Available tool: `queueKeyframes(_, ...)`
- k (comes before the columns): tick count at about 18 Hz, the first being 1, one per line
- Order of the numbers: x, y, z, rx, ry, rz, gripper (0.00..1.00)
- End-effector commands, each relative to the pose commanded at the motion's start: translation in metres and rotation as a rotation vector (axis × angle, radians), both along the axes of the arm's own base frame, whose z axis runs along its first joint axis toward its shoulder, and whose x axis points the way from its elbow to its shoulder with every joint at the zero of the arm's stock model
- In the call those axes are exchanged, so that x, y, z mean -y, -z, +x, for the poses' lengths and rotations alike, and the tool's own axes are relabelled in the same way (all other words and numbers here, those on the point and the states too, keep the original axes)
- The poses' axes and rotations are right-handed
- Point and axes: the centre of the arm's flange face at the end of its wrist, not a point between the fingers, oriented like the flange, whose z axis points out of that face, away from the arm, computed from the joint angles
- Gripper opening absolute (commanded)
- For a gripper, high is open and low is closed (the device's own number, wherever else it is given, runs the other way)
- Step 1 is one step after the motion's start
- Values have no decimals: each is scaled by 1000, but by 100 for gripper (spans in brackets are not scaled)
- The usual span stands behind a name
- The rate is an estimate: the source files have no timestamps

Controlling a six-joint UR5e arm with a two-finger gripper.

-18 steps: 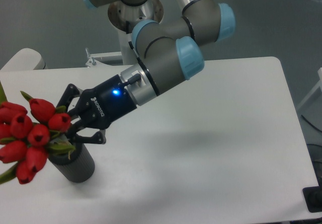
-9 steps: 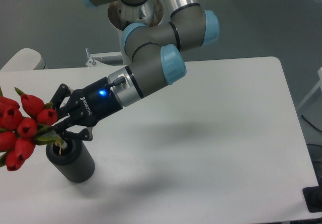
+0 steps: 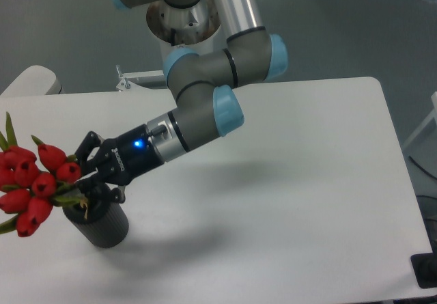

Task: Insert the flowers into the vase
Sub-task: 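Push the tulips down into the vase and settle them upright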

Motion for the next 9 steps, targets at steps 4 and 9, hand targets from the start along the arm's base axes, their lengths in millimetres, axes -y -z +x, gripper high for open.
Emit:
queueKeyframes(4, 3, 17, 2, 2, 5, -7, 42)
queueKeyframes(9, 4, 28, -2, 11, 0, -21, 49)
